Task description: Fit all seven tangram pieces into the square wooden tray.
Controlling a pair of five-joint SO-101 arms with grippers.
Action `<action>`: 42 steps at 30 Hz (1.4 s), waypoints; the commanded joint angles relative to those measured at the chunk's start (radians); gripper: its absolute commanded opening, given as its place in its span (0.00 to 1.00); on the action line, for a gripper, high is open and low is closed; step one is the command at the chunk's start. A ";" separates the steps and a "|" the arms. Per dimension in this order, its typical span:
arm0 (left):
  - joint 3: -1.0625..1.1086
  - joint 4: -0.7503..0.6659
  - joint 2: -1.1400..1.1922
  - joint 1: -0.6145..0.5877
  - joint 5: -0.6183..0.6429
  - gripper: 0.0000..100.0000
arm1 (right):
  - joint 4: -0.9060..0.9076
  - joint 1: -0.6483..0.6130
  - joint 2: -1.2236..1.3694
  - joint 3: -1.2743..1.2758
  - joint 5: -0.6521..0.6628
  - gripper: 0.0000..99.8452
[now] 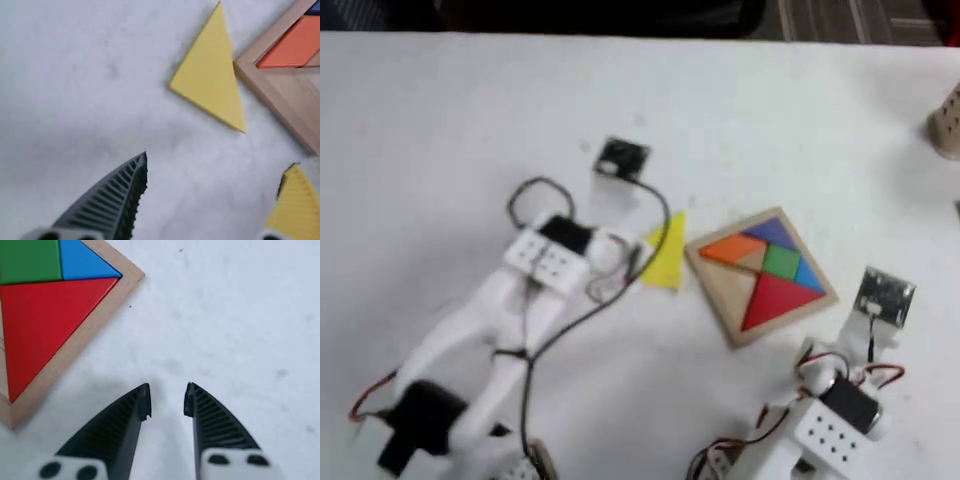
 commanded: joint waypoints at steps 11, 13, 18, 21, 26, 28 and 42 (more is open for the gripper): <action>-0.476 -0.023 0.558 0.002 0.011 0.41 | -0.051 -0.024 -0.010 0.029 0.018 0.12; -0.516 -0.023 0.616 -0.010 0.006 0.41 | -0.051 -0.024 -0.010 0.029 0.020 0.12; -0.572 -0.021 0.702 -0.007 -0.055 0.41 | -0.051 -0.031 -0.010 0.031 0.020 0.12; -0.582 -0.025 0.705 -0.007 -0.055 0.41 | -0.050 -0.070 -0.015 0.046 0.020 0.12; -0.582 -0.028 0.708 -0.004 -0.055 0.40 | -0.050 -0.073 -0.018 0.051 0.020 0.12; -0.582 -0.028 0.708 -0.004 -0.055 0.34 | -0.050 -0.071 -0.018 0.051 0.020 0.12; -0.582 -0.029 0.705 -0.033 -0.064 0.27 | -0.120 0.051 -0.010 0.009 0.064 0.12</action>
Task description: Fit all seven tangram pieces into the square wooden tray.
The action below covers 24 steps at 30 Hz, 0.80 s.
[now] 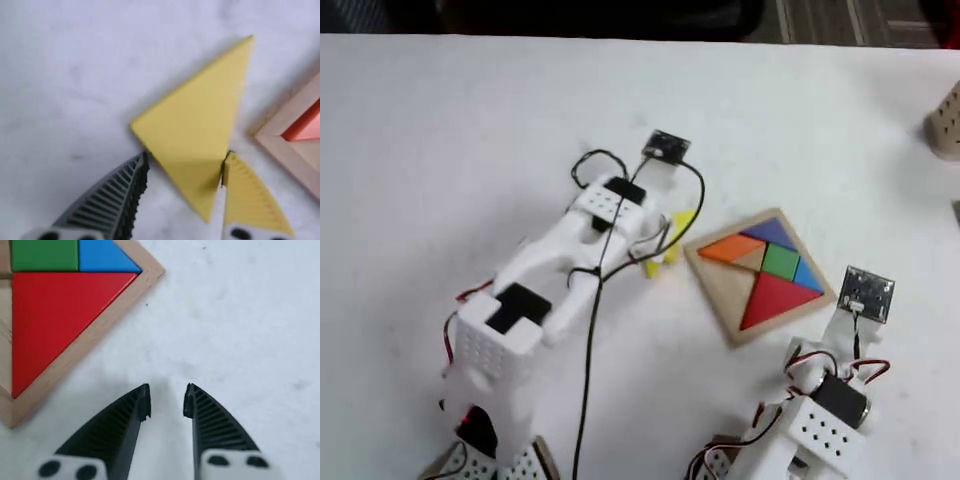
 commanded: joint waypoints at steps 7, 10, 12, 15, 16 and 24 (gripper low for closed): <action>-0.028 -0.098 -0.007 -0.125 -0.009 0.27 | -0.013 0.154 0.139 -0.272 0.152 0.16; -0.028 -0.104 -0.007 -0.127 -0.011 0.27 | -0.012 0.162 0.341 -0.451 0.147 0.16; -0.028 -0.104 -0.007 -0.125 -0.037 0.27 | 0.004 0.186 0.519 -0.597 0.147 0.16; -0.028 -0.106 -0.007 -0.128 -0.066 0.27 | 0.031 0.246 0.791 -0.833 0.153 0.16; -0.028 -0.107 -0.008 -0.128 -0.072 0.27 | 0.031 0.278 0.878 -0.910 0.155 0.16; -0.078 -0.140 -0.008 -0.127 -0.186 0.27 | 0.050 0.446 1.406 -1.404 0.155 0.16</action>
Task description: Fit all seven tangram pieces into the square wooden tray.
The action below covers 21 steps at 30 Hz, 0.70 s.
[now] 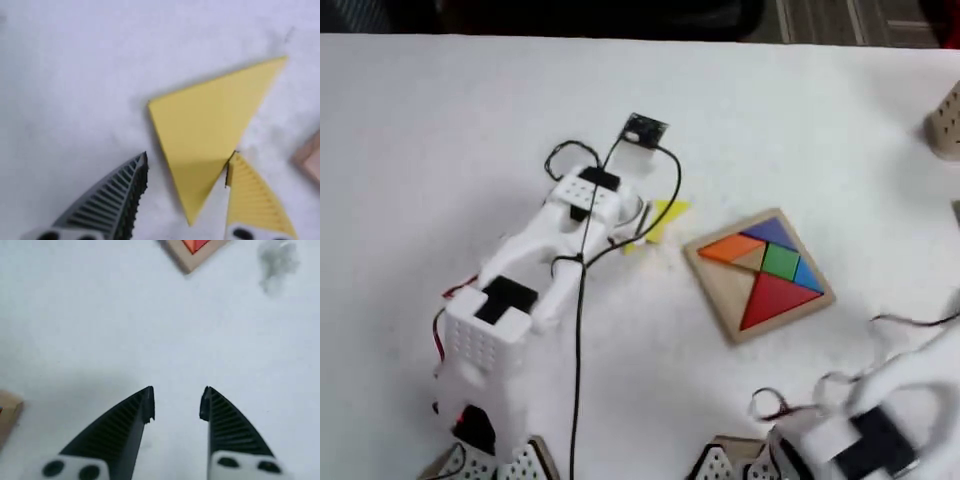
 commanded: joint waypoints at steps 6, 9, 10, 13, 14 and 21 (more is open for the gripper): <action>-0.081 -0.133 -0.012 -0.016 -0.290 0.27 | 0.031 0.077 0.292 -0.305 0.014 0.16; -0.084 -0.166 -0.012 -0.001 -0.382 0.27 | 0.030 0.081 0.323 -0.308 0.014 0.16; -0.084 -0.167 -0.012 -0.001 -0.410 0.27 | 0.030 0.081 0.331 -0.308 0.014 0.16; -0.078 -0.167 -0.012 -0.001 -0.471 0.27 | 0.030 0.076 0.343 -0.307 0.014 0.16; -0.078 -0.167 -0.012 -0.002 -0.476 0.27 | 0.030 0.073 0.344 -0.307 0.012 0.16; -0.071 -0.170 0.002 -0.008 -0.473 0.27 | 0.030 0.059 0.351 -0.307 0.008 0.16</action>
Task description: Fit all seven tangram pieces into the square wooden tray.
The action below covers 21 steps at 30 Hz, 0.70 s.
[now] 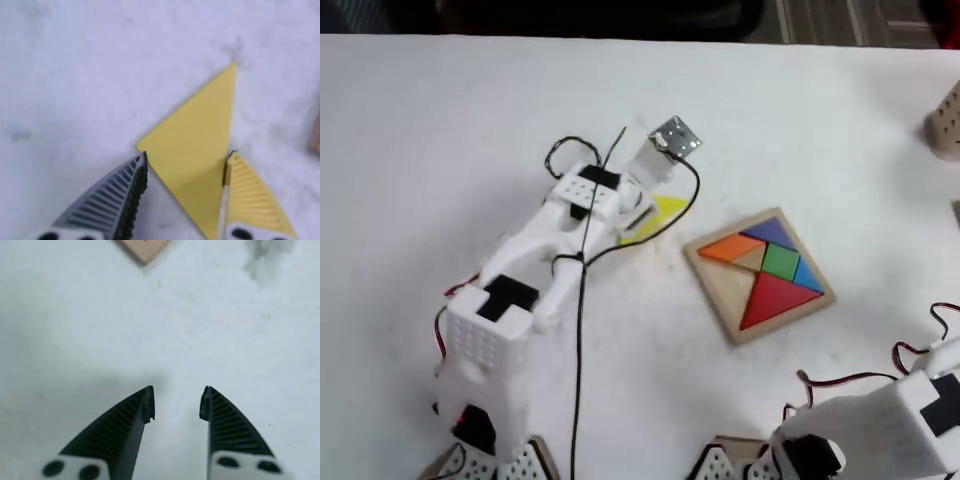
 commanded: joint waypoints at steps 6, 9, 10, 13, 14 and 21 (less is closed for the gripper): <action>0.017 -0.138 -0.024 -0.001 -0.021 0.27 | 0.001 -0.018 -0.012 -0.020 0.006 0.16; 0.020 -0.138 -0.024 0.001 -0.043 0.27 | 0.001 -0.024 -0.012 -0.020 0.006 0.16; 0.021 -0.138 -0.024 -0.001 -0.078 0.27 | 0.001 -0.025 -0.010 -0.020 0.006 0.16; 0.023 -0.140 -0.024 -0.008 -0.152 0.27 | 0.001 -0.027 -0.007 -0.018 0.006 0.16; 0.023 -0.140 -0.024 -0.008 -0.163 0.27 | 0.001 -0.027 -0.007 -0.018 0.006 0.16; 0.066 -0.146 0.001 0.001 -0.192 0.27 | 0.002 -0.016 -0.005 -0.018 0.006 0.16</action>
